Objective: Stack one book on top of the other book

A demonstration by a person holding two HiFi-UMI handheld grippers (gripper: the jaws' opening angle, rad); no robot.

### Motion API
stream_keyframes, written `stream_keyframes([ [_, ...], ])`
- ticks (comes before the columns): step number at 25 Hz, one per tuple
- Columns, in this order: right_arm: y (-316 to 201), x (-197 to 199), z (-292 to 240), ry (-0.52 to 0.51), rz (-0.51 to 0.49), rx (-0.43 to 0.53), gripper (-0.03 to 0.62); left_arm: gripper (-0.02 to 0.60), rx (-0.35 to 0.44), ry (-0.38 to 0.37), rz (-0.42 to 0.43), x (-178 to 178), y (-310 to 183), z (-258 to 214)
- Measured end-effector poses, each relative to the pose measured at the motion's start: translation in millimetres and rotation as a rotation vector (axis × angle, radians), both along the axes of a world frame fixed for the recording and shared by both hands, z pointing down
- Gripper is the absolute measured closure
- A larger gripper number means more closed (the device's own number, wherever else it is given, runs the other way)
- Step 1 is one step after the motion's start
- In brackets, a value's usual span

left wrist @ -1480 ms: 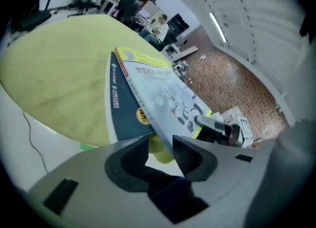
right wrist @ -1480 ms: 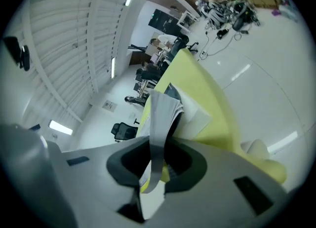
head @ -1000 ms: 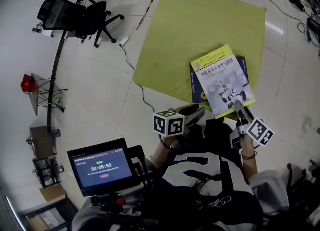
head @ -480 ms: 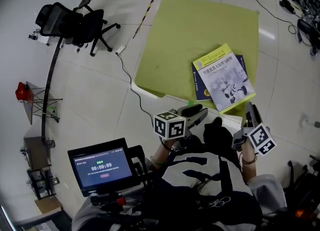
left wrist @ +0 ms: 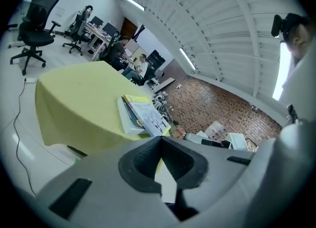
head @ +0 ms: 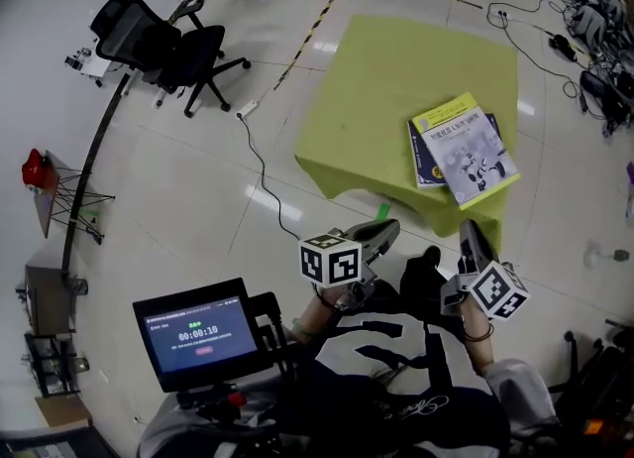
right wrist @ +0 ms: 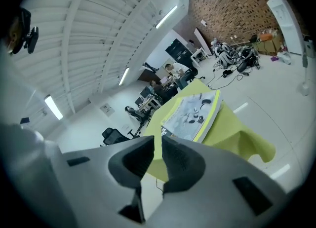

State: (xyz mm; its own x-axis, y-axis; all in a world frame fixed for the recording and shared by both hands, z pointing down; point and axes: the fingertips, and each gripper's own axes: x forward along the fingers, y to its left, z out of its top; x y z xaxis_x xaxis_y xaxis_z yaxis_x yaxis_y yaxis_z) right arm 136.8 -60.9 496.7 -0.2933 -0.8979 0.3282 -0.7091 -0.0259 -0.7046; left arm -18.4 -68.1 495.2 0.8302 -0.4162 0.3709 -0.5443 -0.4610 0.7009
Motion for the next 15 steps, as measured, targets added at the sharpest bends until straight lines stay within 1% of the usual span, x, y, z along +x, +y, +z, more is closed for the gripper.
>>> stream_keyframes([
  [2, 18, -23, -4, 0.010, -0.028, 0.008, 0.565, 0.577, 0.002, 0.017, -0.009, -17, 17, -4],
  [3, 28, -35, -5, 0.022, -0.043, 0.008, 0.597, 0.577, 0.001, 0.022, -0.009, -25, 26, -5],
  [7, 64, -80, -6, 0.083, -0.118, -0.002, 0.605, 0.577, -0.003, 0.034, 0.011, -51, 61, -7],
  [10, 84, -98, -14, 0.096, -0.160, 0.016, 0.605, 0.577, -0.004, 0.055, 0.028, -53, 80, -8],
  [15, 107, -104, -27, 0.143, -0.190, 0.028, 0.605, 0.577, 0.004, 0.087, 0.061, -42, 100, -13],
])
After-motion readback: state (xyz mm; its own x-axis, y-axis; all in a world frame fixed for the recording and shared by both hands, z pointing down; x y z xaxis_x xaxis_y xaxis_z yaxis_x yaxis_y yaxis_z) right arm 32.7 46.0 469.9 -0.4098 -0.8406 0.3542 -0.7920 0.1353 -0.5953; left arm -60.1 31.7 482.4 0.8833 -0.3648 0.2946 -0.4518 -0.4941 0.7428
